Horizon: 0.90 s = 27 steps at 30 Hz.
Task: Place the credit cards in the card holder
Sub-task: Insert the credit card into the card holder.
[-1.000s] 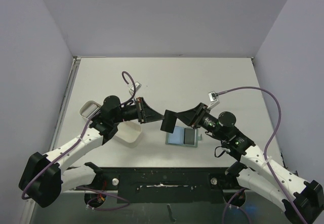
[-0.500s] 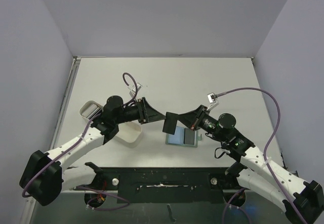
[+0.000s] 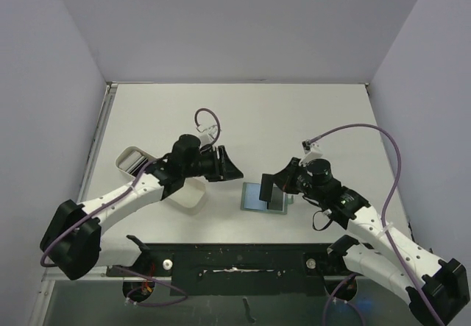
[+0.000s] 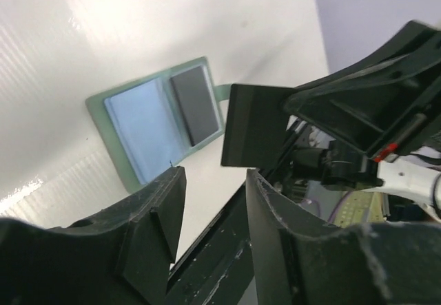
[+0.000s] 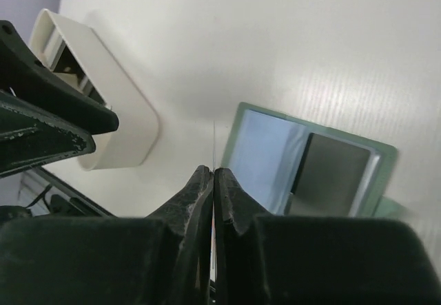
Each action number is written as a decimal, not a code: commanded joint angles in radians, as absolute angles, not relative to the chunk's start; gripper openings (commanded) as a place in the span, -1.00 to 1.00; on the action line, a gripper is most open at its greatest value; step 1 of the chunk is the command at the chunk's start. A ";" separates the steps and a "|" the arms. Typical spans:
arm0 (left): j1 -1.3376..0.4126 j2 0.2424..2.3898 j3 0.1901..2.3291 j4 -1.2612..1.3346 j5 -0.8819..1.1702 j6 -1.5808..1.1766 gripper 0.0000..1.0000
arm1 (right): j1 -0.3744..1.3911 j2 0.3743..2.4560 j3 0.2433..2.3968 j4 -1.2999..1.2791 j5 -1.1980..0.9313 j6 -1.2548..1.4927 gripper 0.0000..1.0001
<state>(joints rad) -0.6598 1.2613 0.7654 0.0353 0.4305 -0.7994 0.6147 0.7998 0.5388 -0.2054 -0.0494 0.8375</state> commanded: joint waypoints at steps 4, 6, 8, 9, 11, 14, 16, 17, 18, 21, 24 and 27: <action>-0.743 1.418 0.857 -0.034 0.316 -0.728 -0.49 | 0.542 0.898 0.579 -0.186 -0.101 0.749 -1.00; -0.769 1.463 0.885 -0.057 0.291 -0.718 -0.65 | 0.515 0.921 0.569 -0.164 -0.136 0.743 -1.00; -0.792 1.506 0.917 -0.081 0.257 -0.702 -0.79 | 0.483 0.940 0.559 -0.148 -0.161 0.736 -1.00; -0.801 1.523 0.926 -0.086 0.234 -0.695 -0.87 | 0.466 0.947 0.554 -0.139 -0.176 0.734 -1.00; -0.818 1.552 0.936 -0.084 0.203 -0.688 -1.00 | 0.433 0.962 0.543 -0.108 -0.220 0.730 -1.00; -0.830 1.592 0.946 -0.087 0.179 -0.682 -1.00 | 0.392 0.989 0.530 -0.081 -0.277 0.730 -1.00; -0.839 1.614 0.951 -0.096 0.157 -0.676 -1.00 | 0.380 0.997 0.520 -0.065 -0.289 0.732 -1.00; -0.843 1.627 0.953 -0.102 0.146 -0.670 -1.00 | 0.375 0.997 0.514 -0.054 -0.291 0.734 -1.00; -0.848 1.636 0.956 -0.111 0.137 -0.666 -1.00 | 0.371 0.999 0.508 -0.044 -0.293 0.736 -1.00; -0.861 1.658 0.959 -0.136 0.108 -0.658 -1.00 | 0.364 1.010 0.496 -0.021 -0.295 0.734 -1.00; -0.867 1.671 0.947 -0.126 0.106 -0.660 -1.00 | 0.361 1.027 0.479 0.010 -0.295 0.734 -1.00; -0.872 1.684 0.935 -0.116 0.108 -0.667 -1.00 | 0.360 1.047 0.462 0.047 -0.291 0.737 -1.00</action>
